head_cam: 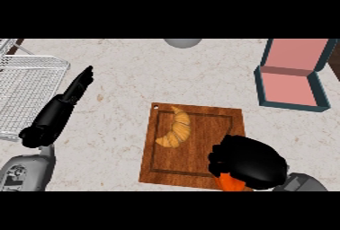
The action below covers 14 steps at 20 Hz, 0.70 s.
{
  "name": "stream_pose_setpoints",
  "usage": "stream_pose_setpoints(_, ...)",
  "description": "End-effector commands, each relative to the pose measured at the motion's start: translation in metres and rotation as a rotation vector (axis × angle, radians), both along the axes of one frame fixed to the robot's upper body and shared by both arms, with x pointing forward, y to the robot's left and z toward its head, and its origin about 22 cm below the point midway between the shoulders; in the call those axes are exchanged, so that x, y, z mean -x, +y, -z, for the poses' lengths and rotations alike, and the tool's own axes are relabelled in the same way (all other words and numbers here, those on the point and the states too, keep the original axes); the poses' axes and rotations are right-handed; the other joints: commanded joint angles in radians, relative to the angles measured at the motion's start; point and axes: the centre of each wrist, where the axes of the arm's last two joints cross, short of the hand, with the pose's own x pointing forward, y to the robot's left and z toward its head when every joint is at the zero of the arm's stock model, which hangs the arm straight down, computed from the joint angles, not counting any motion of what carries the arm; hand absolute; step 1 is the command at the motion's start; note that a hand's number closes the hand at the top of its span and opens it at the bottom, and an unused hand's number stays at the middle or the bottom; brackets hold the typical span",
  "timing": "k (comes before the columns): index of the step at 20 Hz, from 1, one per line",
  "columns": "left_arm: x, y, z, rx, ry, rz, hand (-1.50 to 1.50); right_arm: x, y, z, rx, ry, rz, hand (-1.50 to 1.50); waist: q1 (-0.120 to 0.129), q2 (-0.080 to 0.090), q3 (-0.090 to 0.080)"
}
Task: Pick the squash from the cutting board and place it in the cardboard box
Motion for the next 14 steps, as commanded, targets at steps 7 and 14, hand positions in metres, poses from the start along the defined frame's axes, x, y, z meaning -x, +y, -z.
stream_pose_setpoints(7,-0.014,-0.001,-0.013,0.000,0.010,-0.005,0.00,0.034,-0.058,-0.095,-0.225,-0.110,-0.004,1.50,-0.008,0.000,0.000)
stream_pose_setpoints(14,0.002,-0.009,-0.001,-0.007,0.002,0.010,0.00,0.004,-0.099,-0.113,-0.493,-0.001,0.410,1.50,0.007,0.001,-0.001)
